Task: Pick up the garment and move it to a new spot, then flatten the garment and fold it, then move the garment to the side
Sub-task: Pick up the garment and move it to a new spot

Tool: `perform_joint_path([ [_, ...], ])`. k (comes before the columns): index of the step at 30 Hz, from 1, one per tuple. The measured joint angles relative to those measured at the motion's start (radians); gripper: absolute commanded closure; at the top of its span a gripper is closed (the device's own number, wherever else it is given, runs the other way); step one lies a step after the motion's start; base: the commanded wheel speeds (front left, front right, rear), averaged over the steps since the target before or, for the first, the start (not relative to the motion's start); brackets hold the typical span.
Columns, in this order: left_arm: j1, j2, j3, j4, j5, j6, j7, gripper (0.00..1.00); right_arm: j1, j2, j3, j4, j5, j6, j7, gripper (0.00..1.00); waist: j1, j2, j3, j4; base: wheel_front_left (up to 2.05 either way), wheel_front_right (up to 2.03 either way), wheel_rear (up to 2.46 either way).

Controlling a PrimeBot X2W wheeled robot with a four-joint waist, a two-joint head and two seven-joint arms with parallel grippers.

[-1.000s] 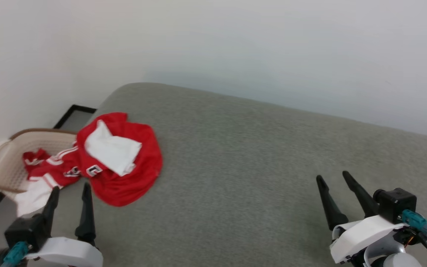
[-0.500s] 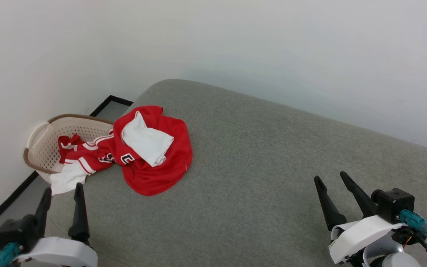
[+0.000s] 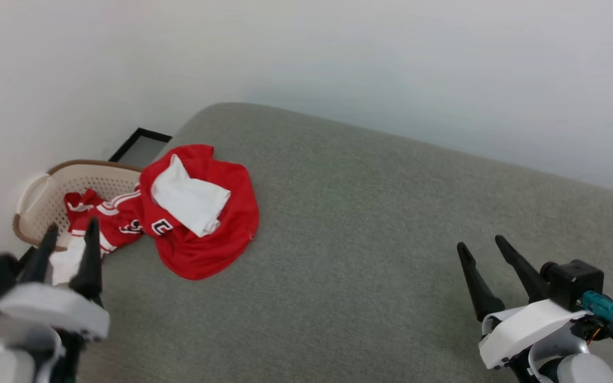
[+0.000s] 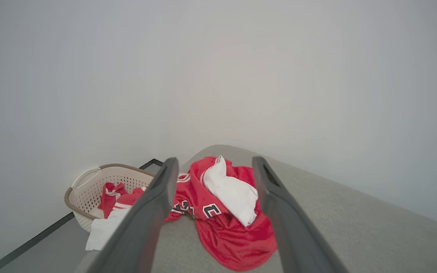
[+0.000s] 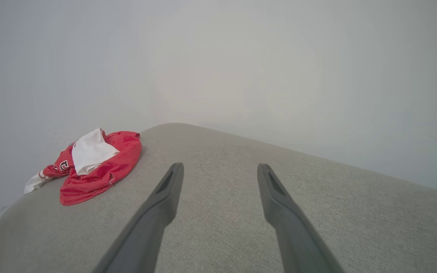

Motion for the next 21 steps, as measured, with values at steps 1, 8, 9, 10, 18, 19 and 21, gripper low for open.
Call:
perform_joint_path([
  [1, -0.024, 0.012, -0.001, 0.016, -0.007, -0.01, 0.019, 0.0, -0.002, -0.002, -0.001, -0.005, -0.001, 0.0, 0.002, 0.0, 0.0, 0.0, 0.008, -0.005, 0.0, 0.0, 0.0],
  [8, -0.213, 0.087, -0.005, 0.156, -0.067, -0.056, 0.17, 0.0, -0.037, -0.021, -0.021, -0.045, -0.013, 0.0, 0.028, 0.0, 0.0, 0.0, 0.078, -0.049, 0.0, 0.0, 0.0],
  [9, -0.238, 0.096, -0.01, 0.175, -0.068, -0.064, 0.187, 0.0, -0.043, -0.023, -0.024, -0.052, -0.018, 0.0, 0.03, 0.0, -0.0001, 0.0001, 0.09, -0.055, 0.0, 0.0, 0.0],
  [10, -0.263, 0.098, -0.008, 0.201, -0.081, -0.067, 0.202, 0.0, -0.047, -0.026, -0.025, -0.057, -0.021, 0.0, 0.034, 0.0, 0.0, 0.0001, 0.102, -0.062, 0.0, 0.0, 0.0],
  [18, -0.46, 0.126, -0.034, 0.43, -0.116, -0.099, 0.295, 0.0, -0.086, -0.043, -0.036, -0.113, -0.042, 0.0, 0.067, 0.0, 0.0, 0.0, 0.212, -0.114, 0.0, 0.0, 0.0],
  [19, -0.485, 0.125, -0.034, 0.463, -0.125, -0.1, 0.306, 0.0, -0.09, -0.045, -0.038, -0.121, -0.045, 0.0, 0.074, 0.0, 0.0, 0.0001, 0.227, -0.12, 0.0, 0.0, 0.0],
  [21, -0.532, 0.125, -0.044, 0.53, -0.13, -0.104, 0.33, 0.0, -0.099, -0.052, -0.043, -0.135, -0.046, 0.0, 0.083, 0.0, 0.0, 0.0001, 0.257, -0.13, 0.0, 0.0, 0.0],
])
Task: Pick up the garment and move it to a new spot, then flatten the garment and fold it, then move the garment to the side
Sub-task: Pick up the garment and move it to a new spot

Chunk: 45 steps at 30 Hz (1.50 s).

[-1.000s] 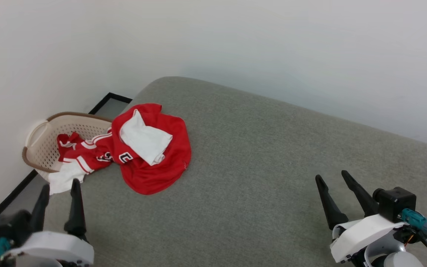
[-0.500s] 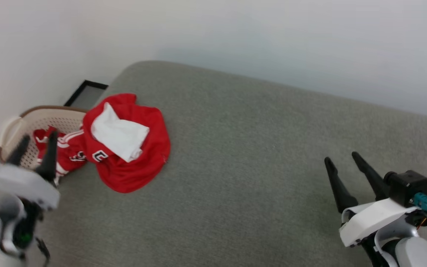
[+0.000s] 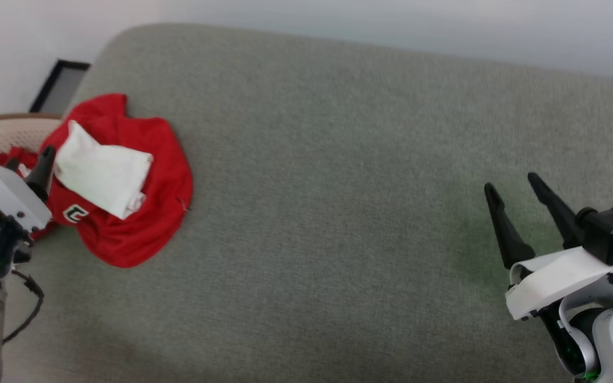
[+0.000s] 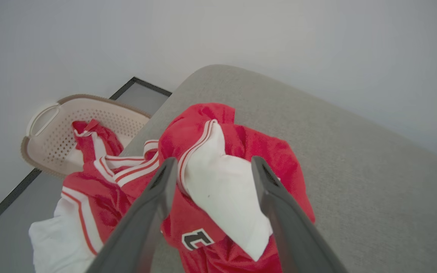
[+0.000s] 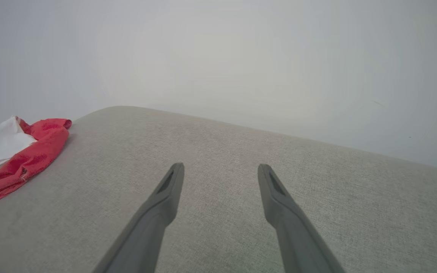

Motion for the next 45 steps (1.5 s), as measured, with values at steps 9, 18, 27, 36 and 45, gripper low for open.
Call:
perform_joint_path([
  [9, -0.166, 0.0, -0.074, 0.275, 0.019, -0.009, 0.128, 0.0, -0.036, -0.014, -0.003, -0.056, -0.019, 0.0, 0.035, 0.0, 0.0, -0.0001, 0.124, -0.04, 0.0, 0.0, 0.0],
  [18, -0.263, -0.01, -0.113, 0.463, 0.028, -0.017, 0.196, 0.0, -0.05, -0.021, -0.003, -0.087, -0.026, 0.0, 0.056, 0.0, 0.0, 0.0, 0.204, -0.076, 0.0, 0.0, 0.0],
  [27, -0.29, -0.018, -0.144, 0.542, 0.044, -0.024, 0.123, 1.0, -0.051, -0.013, -0.013, -0.079, -0.027, 0.0, 0.057, 0.0, 0.0, 0.0, 0.192, -0.079, 0.0, 0.0, 0.0],
  [36, -0.333, 0.023, -0.213, 0.516, 0.104, -0.031, 0.027, 1.0, 0.0, 0.015, -0.033, -0.035, -0.011, 0.0, 0.022, 0.0, -0.0001, 0.0, 0.113, -0.056, 0.0, 0.0, 0.0],
  [45, -0.414, 0.076, -0.267, 0.414, 0.163, -0.031, -0.048, 1.0, 0.044, 0.044, -0.049, 0.004, 0.012, 0.0, -0.02, 0.0, 0.0, 0.0, 0.005, -0.022, 0.0, 0.0, 0.0],
])
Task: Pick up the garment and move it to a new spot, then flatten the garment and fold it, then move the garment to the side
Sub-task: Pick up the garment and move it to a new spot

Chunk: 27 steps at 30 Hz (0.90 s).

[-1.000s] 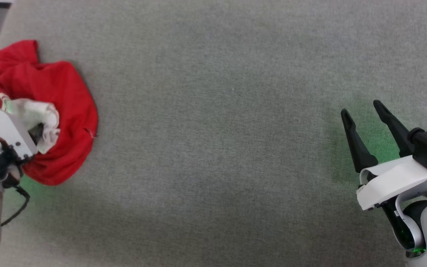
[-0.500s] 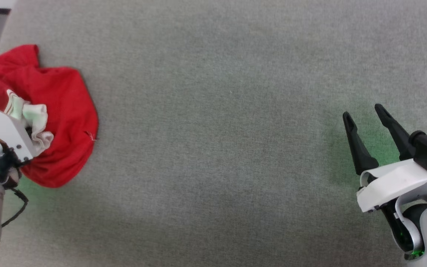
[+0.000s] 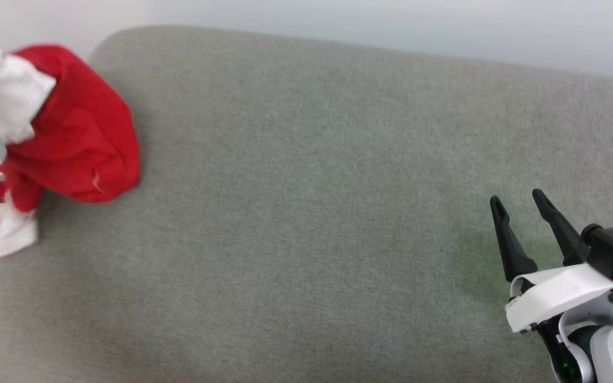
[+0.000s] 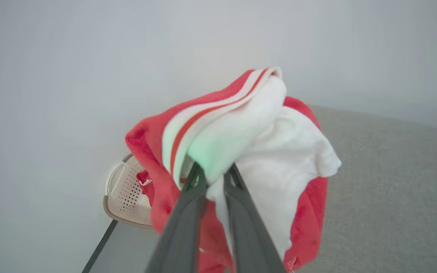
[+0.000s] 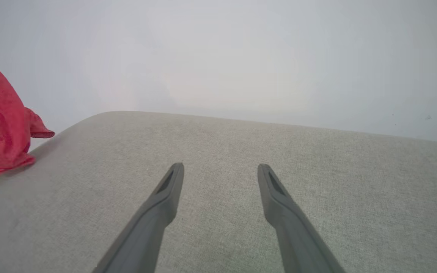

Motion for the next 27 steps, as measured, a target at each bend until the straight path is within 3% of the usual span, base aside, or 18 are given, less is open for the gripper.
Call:
perform_joint_path([
  [16, -0.087, 0.1, -0.084, -0.295, 0.04, -0.003, 0.079, 1.0, 0.039, 0.033, -0.028, 0.027, 0.019, 0.0, -0.052, 0.0, 0.0, 0.0, -0.162, 0.039, 0.0, 0.0, 0.0],
  [23, -0.065, 0.115, -0.102, -0.502, 0.004, -0.003, 0.18, 1.0, 0.058, 0.039, -0.068, 0.036, 0.018, 0.0, -0.065, 0.0, 0.0, 0.0, -0.196, 0.012, 0.0, 0.0, 0.0],
  [27, -0.011, 0.109, -0.107, -0.647, -0.026, 0.027, 0.252, 1.0, 0.073, 0.041, -0.102, 0.032, 0.008, 0.0, -0.07, 0.0, 0.0, 0.0, -0.207, -0.019, 0.0, 0.0, 0.0],
])
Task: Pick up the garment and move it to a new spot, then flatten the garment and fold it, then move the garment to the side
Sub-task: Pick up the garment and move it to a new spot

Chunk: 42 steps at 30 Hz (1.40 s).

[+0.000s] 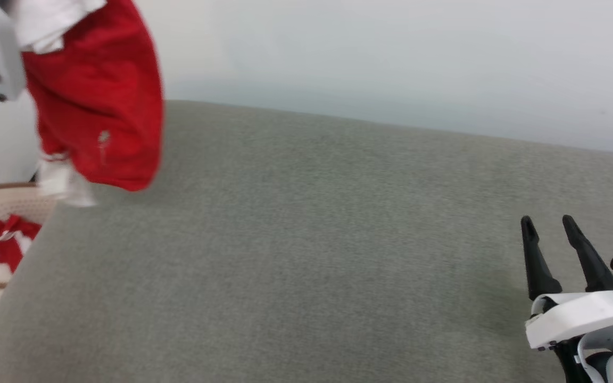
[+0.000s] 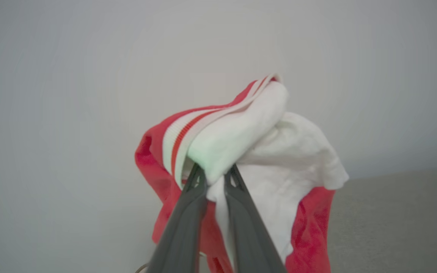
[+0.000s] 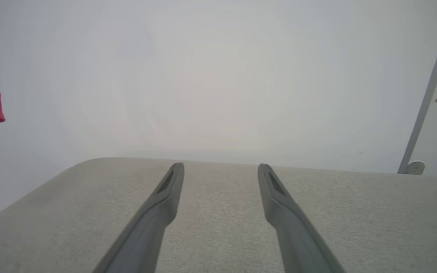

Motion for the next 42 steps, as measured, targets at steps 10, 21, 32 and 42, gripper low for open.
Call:
perform_joint_path([
  [10, 0.119, -0.027, -0.032, -0.345, -0.039, 0.105, 0.139, 1.0, 0.009, 0.007, -0.085, -0.009, -0.031, 0.0, 0.0, 0.0, 0.0, 0.0, -0.007, -0.119, 0.0, 0.0, 0.0],
  [21, 0.228, -0.112, -0.13, -0.505, -0.057, 0.163, 0.208, 1.0, 0.026, 0.025, -0.156, -0.006, -0.054, 0.0, -0.005, 0.0, 0.0, 0.0, 0.016, -0.254, 0.0, 0.0, 0.0],
  [32, 0.401, -0.223, -0.28, -0.391, -0.074, 0.176, 0.225, 1.0, 0.018, 0.049, -0.133, 0.048, -0.06, 0.0, -0.024, 0.0, 0.0, 0.0, 0.062, -0.315, 0.0, 0.0, 0.0],
  [42, 0.473, -0.297, -0.348, -0.169, -0.099, 0.149, 0.202, 1.0, 0.002, 0.054, -0.094, 0.081, -0.057, 0.0, -0.035, 0.0, 0.0, 0.0, 0.082, -0.336, 0.0, 0.0, 0.0],
])
